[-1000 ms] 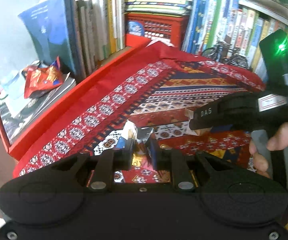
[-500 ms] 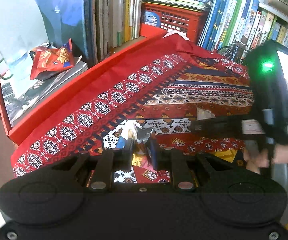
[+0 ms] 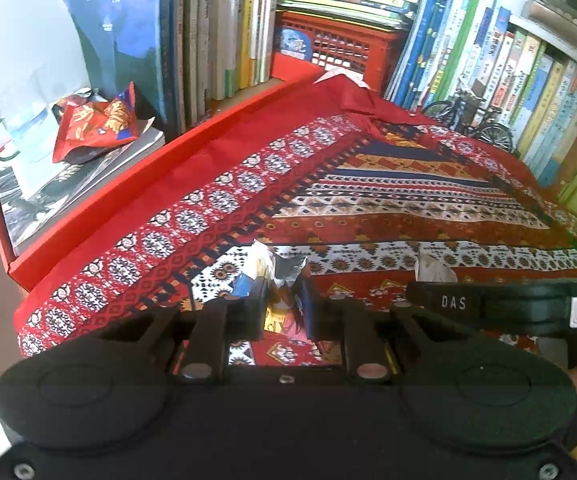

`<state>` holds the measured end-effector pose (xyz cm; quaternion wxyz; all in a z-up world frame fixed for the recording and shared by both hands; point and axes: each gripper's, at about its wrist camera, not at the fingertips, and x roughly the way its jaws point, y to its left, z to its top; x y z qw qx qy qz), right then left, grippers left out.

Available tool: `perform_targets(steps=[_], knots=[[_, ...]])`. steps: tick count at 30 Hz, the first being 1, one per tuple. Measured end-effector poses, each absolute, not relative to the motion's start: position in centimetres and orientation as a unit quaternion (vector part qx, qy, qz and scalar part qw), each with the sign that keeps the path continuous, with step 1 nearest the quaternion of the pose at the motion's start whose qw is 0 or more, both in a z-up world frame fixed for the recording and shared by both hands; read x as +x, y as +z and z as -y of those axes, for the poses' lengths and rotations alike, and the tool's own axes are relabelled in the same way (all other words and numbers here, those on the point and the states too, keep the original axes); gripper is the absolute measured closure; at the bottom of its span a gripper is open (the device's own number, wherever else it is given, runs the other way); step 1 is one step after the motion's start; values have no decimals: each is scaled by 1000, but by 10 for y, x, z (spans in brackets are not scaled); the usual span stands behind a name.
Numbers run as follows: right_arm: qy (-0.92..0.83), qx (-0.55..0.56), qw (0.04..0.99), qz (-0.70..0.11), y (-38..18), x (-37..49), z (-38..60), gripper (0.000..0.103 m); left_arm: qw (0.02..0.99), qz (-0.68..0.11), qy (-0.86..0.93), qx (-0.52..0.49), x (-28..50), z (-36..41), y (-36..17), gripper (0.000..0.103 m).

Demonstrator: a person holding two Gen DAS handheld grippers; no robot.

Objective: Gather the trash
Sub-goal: 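Lift the foil wrapper with the left tool while the right tool lifts the clear wrapper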

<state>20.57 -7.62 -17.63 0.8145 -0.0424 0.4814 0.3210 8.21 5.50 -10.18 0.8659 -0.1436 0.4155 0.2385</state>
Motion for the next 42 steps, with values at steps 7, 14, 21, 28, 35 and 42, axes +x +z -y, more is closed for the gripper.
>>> perform_targets(steps=[7,14,21,28,35,42], knots=[[305,-20,823,-479,-156,195,102,75,877,-410,207,-137,86,-36,-91,86],[274,12,839,-469,-137,185,138,75,894,-398,165,-119,90,-11,-74,86],[238,35,858,-454,-118,169,170,75,908,-385,125,-105,84,11,-55,86],[207,56,873,-438,-100,140,199,75,919,-375,84,-92,66,33,-36,86],[186,65,883,-426,-90,103,220,75,924,-369,52,-83,40,51,-26,86],[171,70,890,-417,-84,61,235,75,929,-360,32,-75,1,66,-16,86]])
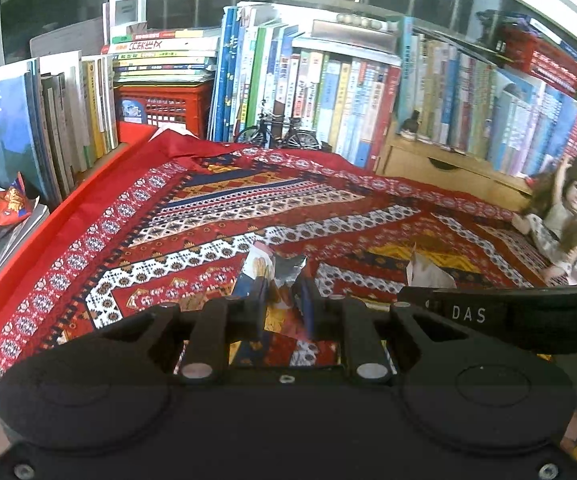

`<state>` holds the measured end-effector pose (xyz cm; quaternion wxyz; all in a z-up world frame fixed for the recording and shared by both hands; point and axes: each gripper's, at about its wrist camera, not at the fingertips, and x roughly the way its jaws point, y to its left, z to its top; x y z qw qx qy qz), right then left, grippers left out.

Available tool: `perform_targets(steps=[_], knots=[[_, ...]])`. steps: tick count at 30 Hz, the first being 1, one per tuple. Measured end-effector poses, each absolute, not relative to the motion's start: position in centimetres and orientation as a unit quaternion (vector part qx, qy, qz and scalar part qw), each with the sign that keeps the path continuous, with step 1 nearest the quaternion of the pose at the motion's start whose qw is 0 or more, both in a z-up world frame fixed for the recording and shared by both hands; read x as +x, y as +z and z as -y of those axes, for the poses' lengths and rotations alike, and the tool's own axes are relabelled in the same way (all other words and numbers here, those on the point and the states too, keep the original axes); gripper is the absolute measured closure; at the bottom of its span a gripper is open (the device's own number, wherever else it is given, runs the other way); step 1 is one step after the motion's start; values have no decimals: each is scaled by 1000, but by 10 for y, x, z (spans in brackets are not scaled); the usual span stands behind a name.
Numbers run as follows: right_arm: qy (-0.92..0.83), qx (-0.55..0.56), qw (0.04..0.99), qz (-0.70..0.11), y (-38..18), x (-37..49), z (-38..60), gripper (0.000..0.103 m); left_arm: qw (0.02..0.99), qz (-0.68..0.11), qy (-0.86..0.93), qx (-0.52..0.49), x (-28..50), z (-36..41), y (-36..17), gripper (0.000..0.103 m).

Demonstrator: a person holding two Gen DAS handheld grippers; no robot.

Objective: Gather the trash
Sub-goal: 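Lift the foil wrapper with the left tool while the right tool lifts the clear wrapper, then carry the foil wrapper with the left tool while the right tool carries the clear wrapper over the bin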

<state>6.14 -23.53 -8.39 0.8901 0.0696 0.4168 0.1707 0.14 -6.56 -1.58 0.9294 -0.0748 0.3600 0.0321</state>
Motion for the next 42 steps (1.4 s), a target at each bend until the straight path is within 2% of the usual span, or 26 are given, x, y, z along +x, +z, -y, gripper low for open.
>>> perform_targets(steps=[17,42], knots=[[163,63,894,-412,-87,-31,246,75,930,-363,4,-60,-94,75,-20,86],[212,26,853,-475,-146,-132,203,75,901,-427,18,-71,-210,40,-80,86]])
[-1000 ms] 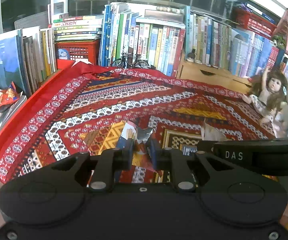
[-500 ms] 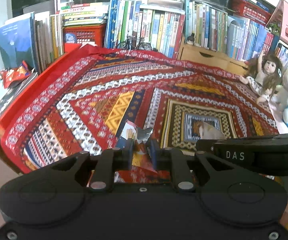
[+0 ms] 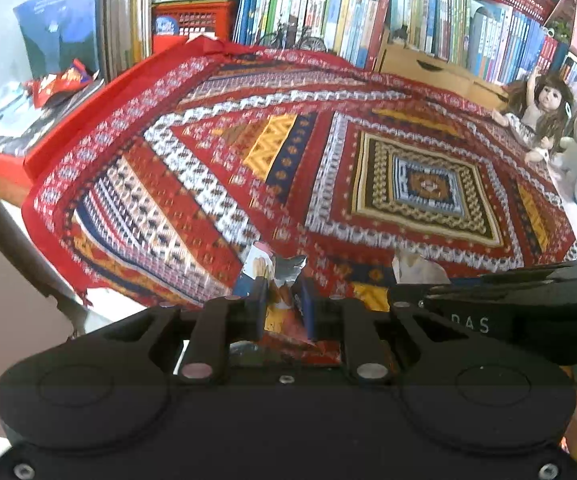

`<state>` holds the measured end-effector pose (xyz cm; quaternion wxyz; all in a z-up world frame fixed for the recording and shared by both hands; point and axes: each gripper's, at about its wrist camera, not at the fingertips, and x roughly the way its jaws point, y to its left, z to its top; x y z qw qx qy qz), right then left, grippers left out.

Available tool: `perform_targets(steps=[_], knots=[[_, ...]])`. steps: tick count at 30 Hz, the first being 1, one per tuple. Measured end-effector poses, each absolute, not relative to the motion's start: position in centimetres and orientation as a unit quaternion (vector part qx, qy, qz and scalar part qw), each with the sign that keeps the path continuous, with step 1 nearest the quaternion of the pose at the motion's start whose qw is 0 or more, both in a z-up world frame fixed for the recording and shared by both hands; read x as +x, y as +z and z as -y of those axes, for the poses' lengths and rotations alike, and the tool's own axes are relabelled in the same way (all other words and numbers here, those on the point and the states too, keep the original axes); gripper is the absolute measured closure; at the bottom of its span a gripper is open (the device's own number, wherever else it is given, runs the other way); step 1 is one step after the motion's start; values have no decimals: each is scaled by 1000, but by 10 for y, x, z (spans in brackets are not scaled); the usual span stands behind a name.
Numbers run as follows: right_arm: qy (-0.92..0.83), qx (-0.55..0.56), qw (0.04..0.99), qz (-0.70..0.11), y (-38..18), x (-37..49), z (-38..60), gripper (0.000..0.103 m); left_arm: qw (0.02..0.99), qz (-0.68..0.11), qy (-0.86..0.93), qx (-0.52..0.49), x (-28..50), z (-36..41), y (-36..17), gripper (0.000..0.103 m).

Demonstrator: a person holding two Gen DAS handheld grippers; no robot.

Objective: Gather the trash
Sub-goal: 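Carry the foil wrapper with the left tool while the right tool carries the clear wrapper over the bin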

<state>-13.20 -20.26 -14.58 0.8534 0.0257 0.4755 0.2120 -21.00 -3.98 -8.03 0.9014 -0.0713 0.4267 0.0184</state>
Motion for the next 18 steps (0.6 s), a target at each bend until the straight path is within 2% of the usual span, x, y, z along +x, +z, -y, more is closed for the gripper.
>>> perform_targets(steps=[18], knots=[[237,8,807,-540,-227,-161,178,74,852,-509,38,-113,-243,15,-182,86]])
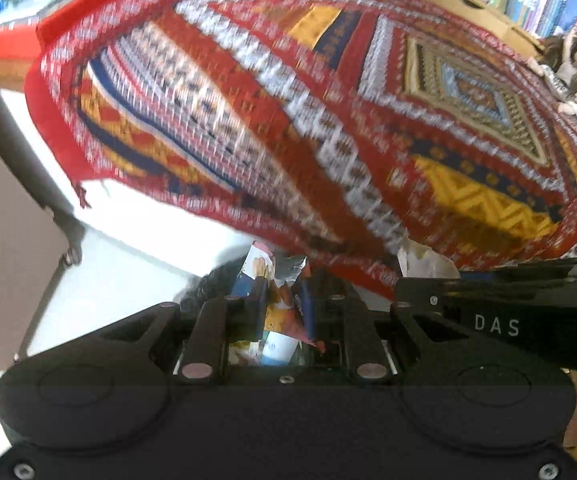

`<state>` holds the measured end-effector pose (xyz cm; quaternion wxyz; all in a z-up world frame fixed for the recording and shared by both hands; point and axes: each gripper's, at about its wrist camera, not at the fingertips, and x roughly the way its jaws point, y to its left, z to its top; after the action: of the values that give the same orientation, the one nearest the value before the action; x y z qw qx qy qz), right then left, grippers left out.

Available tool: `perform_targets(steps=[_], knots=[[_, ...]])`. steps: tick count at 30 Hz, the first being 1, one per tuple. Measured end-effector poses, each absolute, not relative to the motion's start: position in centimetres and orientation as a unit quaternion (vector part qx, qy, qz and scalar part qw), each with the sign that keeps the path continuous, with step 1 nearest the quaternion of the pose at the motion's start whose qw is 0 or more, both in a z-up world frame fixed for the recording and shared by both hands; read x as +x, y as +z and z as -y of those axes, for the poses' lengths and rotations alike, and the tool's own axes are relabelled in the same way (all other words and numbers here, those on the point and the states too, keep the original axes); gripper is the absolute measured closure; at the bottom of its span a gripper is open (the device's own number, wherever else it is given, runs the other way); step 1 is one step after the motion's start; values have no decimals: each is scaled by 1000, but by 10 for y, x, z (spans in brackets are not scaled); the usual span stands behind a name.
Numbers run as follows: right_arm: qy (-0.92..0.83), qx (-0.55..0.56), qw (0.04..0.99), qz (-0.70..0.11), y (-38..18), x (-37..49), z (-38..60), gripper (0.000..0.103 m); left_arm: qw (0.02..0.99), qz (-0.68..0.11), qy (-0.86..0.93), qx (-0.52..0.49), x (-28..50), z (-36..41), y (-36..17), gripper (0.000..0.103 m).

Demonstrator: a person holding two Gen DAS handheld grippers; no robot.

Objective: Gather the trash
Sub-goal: 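Carry the foil wrapper with the left tool while the right tool carries the clear wrapper over the bin, then open the left tool over the bin while the right tool opens to drop its wrapper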

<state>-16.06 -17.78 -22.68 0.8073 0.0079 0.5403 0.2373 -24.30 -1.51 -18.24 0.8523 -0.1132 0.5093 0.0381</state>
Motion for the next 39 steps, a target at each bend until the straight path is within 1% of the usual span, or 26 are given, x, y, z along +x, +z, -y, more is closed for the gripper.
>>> perform_targets(steps=[8,15,18,19,22,23,24,26,30,32,37,39], knots=[[235,21,786,-572,-279,-155,172,74,827,-544,53,-128,-243,9,-239,86],[236,15,779,-581,-305,-145,169,73,818,-558,54,-132,-239,8,-267,85],[235,20,777,-583,-309,-141,169,67,812,-563,60,-142,-237,5,-273,83],[235,22,776,-585,-311,-141,169,67,810,-565,62,-145,-237,5,-275,81],[239,16,773,-588,-316,-139,168,50,806,-569,62,-151,-235,3,-278,76],[240,14,772,-589,-318,-138,167,48,805,-570,62,-152,-234,4,-278,73],[240,14,771,-590,-318,-138,167,47,804,-571,63,-152,-234,3,-279,72],[239,16,771,-590,-319,-137,168,40,804,-572,64,-150,-234,4,-278,64],[232,25,771,-593,-319,-133,171,37,799,-577,75,-150,-233,4,-278,57],[231,28,770,-594,-317,-132,174,35,798,-578,81,-152,-234,3,-277,51],[232,26,767,-598,-315,-129,178,33,790,-583,88,-168,-235,0,-278,44],[231,21,767,-598,-316,-129,178,29,788,-585,93,-167,-235,0,-279,44]])
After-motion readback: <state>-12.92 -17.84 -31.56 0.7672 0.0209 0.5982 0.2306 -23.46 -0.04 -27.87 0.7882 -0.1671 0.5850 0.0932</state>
